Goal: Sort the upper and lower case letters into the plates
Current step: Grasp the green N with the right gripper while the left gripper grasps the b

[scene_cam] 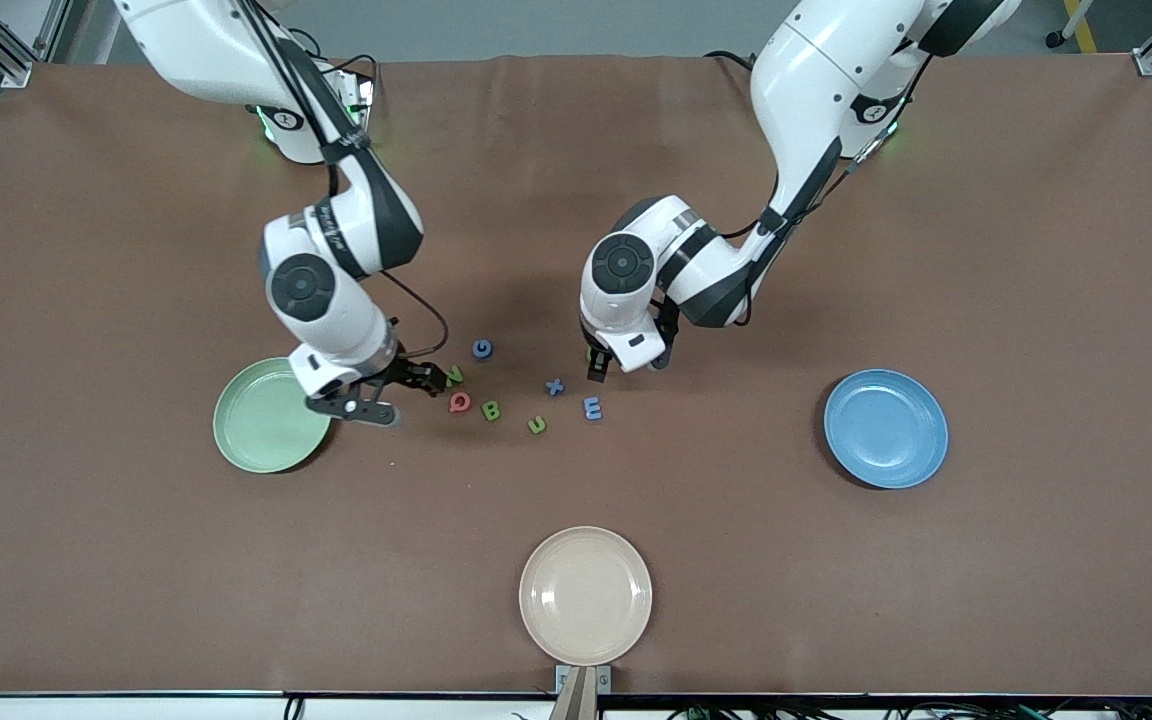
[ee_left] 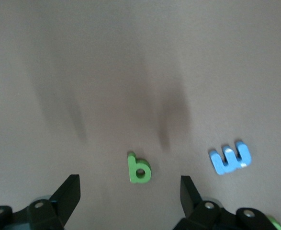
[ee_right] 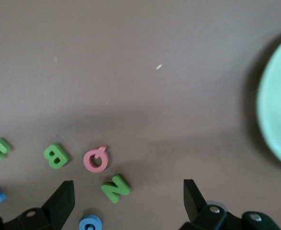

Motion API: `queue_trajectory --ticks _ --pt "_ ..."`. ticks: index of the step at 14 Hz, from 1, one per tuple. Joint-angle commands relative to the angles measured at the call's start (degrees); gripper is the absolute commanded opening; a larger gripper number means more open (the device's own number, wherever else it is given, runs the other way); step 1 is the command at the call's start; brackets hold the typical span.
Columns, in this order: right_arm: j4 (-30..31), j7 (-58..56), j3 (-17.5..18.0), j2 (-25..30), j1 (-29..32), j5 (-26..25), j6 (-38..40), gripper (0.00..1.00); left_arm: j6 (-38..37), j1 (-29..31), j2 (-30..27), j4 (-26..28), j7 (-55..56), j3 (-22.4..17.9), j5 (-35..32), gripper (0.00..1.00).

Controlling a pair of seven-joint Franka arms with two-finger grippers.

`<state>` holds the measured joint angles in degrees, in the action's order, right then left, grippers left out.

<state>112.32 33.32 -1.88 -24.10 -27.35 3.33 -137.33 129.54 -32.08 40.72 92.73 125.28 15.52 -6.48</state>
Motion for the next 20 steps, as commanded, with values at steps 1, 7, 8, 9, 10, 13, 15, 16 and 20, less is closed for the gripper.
queue_trajectory --ticks 1,7,8,9,10,13,15,16,20 --pt "0.9 0.3 -0.6 -2.9 -2.8 -0.7 -4.2 1.00 1.7 -1.4 2.3 -1.3 6.5 -0.4 -5.2 0.84" --pt "3.4 -0.9 -0.6 -6.0 -4.9 -4.2 -9.9 1.00 4.5 -2.3 4.8 -1.5 7.2 -0.5 -5.6 0.79" --pt "4.4 -1.3 -0.6 -6.0 -4.7 -4.5 -11.4 0.99 4.5 -2.4 5.2 -1.5 7.2 -0.5 -5.6 0.77" --pt "5.4 -1.6 -0.6 -6.0 -4.6 -4.5 -12.9 0.98 4.6 -2.6 5.5 -1.5 7.2 -0.5 -5.6 0.74" --pt "6.3 -1.6 -0.6 -6.0 -4.6 -4.5 -14.3 0.97 4.6 -2.7 5.6 -1.5 7.3 -0.5 -5.6 0.71" --pt "6.8 -1.4 -0.6 -6.0 -4.9 -4.5 -14.6 0.93 4.6 -2.6 5.5 -1.6 7.1 -0.6 -5.6 0.37" --pt "6.9 -1.3 -0.5 -6.0 -5.2 -4.5 -14.8 0.89 4.4 -2.5 5.1 -1.6 6.6 -0.7 -6.2 0.07" --pt "6.9 -1.3 -0.5 -6.0 -5.2 -4.4 -14.8 0.86 4.0 -2.4 4.6 -1.6 6.8 -0.7 -8.1 0.00" --pt "6.9 -0.9 -0.4 -6.0 -5.3 -4.4 -14.8 0.73 -2.3 1.6 -2.0 -1.4 6.4 -0.6 -12.8 0.00"
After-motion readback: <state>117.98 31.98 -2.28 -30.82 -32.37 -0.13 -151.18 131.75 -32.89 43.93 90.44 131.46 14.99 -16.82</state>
